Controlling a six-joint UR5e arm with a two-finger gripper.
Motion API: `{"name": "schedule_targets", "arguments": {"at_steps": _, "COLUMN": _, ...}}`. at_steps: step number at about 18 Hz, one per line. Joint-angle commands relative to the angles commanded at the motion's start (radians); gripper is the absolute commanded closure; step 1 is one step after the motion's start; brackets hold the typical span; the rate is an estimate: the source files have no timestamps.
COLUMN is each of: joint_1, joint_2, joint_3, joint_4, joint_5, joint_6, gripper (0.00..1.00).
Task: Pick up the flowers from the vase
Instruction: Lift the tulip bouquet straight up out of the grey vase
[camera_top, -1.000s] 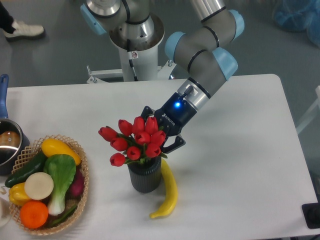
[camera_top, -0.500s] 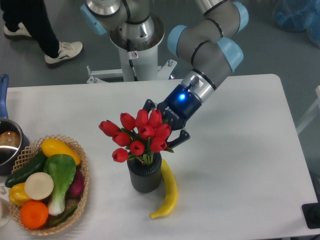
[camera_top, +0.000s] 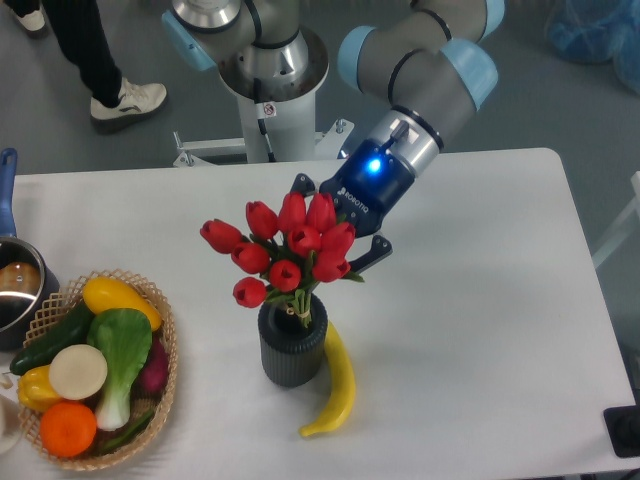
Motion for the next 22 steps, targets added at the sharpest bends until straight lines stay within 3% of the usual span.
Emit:
{"name": "schedule_targets", "arguments": {"at_steps": 8, "joint_1": -0.014, "joint_2": 0.078, "joint_3": 0.025, "joint_4": -0.002, "joint_5": -0.023, "joint_6": -0.103, "gripper": 0.51}}
{"name": "schedule_targets", "arguments": {"at_steps": 16, "joint_1": -0.012, "joint_2": 0.106, "joint_3": 0.081, "joint_4": -0.002, "joint_5": -0.054, "joint_6": -0.209, "gripper": 0.52}}
{"name": "schedule_targets", "arguments": {"at_steps": 18, "joint_1": 0.003, "joint_2": 0.101, "joint_3": 0.100, "joint_4": -0.002, "joint_5": -0.054, "joint_6": -0.235, "gripper": 0.52}}
{"name": "schedule_targets", "arguments": {"at_steps": 22, "joint_1": 0.110, "joint_2": 0.097, "joint_3": 0.089, "joint_4": -0.003, "joint_5": -0.052, "joint_6": -0.264, "gripper": 0.52}}
